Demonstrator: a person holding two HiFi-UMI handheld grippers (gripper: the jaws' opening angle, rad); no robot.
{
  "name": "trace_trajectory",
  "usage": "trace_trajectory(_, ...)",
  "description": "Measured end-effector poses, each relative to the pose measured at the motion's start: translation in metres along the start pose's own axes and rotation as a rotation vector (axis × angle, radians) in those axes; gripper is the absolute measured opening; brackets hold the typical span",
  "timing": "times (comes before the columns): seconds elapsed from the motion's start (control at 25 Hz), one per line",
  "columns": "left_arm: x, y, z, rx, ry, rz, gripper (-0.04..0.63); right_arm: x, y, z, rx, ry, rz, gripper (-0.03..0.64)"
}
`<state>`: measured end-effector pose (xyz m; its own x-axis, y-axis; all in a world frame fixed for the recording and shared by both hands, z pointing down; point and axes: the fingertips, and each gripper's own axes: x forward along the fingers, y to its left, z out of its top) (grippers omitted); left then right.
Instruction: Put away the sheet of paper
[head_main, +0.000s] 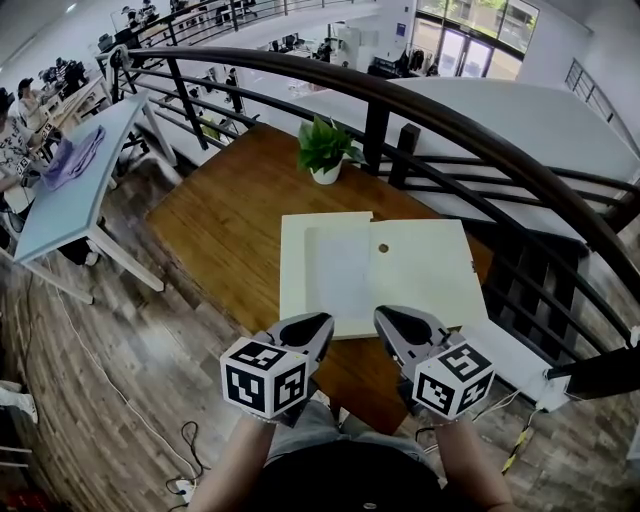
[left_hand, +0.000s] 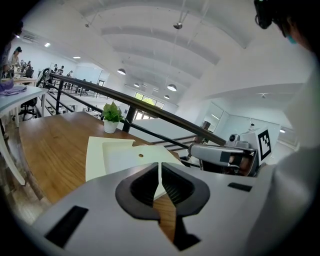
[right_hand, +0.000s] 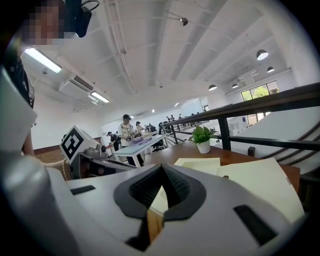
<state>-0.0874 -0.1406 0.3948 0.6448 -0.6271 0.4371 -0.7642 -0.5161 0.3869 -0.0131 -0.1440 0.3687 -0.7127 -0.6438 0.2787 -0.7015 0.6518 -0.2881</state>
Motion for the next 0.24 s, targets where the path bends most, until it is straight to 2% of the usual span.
trace_trajectory(0.24,0.0009,-0.0023,-0.0059,0.001,0.020,-0.010,0.031,-0.0035,-0.0031,-0.0068,0.005,0.021,-0.007,0.026)
